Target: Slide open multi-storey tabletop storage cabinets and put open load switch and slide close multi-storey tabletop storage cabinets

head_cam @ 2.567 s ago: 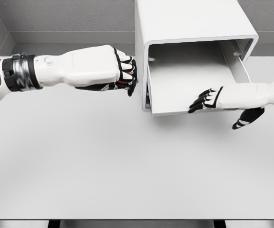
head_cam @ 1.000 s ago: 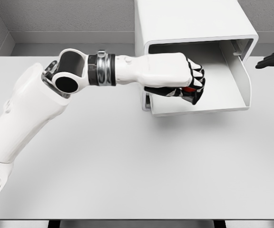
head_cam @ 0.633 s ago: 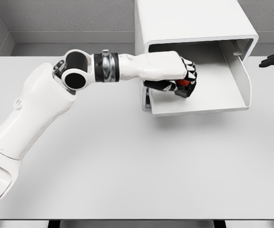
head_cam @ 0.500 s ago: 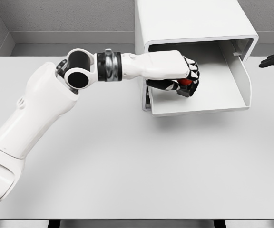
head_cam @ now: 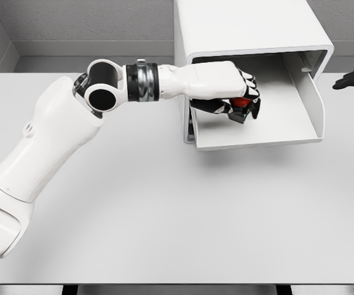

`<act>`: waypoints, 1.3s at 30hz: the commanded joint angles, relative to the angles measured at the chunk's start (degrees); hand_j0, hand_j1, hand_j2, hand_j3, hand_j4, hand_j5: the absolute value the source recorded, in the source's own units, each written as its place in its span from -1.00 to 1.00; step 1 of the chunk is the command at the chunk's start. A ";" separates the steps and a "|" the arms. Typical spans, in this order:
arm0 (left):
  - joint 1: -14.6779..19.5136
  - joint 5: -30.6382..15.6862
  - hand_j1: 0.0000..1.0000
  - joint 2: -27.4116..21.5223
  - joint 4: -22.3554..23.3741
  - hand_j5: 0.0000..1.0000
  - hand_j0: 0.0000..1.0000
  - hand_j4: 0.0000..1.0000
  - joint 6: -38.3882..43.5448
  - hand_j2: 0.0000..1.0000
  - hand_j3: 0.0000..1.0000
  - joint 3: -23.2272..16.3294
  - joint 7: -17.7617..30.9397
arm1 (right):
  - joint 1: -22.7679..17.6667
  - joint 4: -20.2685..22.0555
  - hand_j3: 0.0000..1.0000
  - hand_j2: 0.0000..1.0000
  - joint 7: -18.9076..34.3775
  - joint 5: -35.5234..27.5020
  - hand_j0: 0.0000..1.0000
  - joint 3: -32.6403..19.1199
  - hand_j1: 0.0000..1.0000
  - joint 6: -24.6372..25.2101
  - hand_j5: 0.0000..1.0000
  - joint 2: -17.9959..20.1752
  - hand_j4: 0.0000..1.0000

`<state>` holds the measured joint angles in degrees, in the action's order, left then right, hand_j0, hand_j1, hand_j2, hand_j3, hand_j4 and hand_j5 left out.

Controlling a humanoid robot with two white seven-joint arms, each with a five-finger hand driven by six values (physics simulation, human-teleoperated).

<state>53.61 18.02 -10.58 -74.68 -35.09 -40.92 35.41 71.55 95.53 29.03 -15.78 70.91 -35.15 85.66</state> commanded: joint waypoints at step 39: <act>0.09 5.27 0.91 1.35 0.15 0.91 0.91 0.91 0.09 0.91 0.91 2.33 -0.41 | -0.01 0.36 1.00 1.00 -0.02 -0.21 1.00 -0.33 1.00 0.15 1.00 0.12 1.00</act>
<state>53.70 23.90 -9.72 -74.63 -36.35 -38.54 36.90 71.55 95.89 29.03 -15.61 70.67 -35.15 85.76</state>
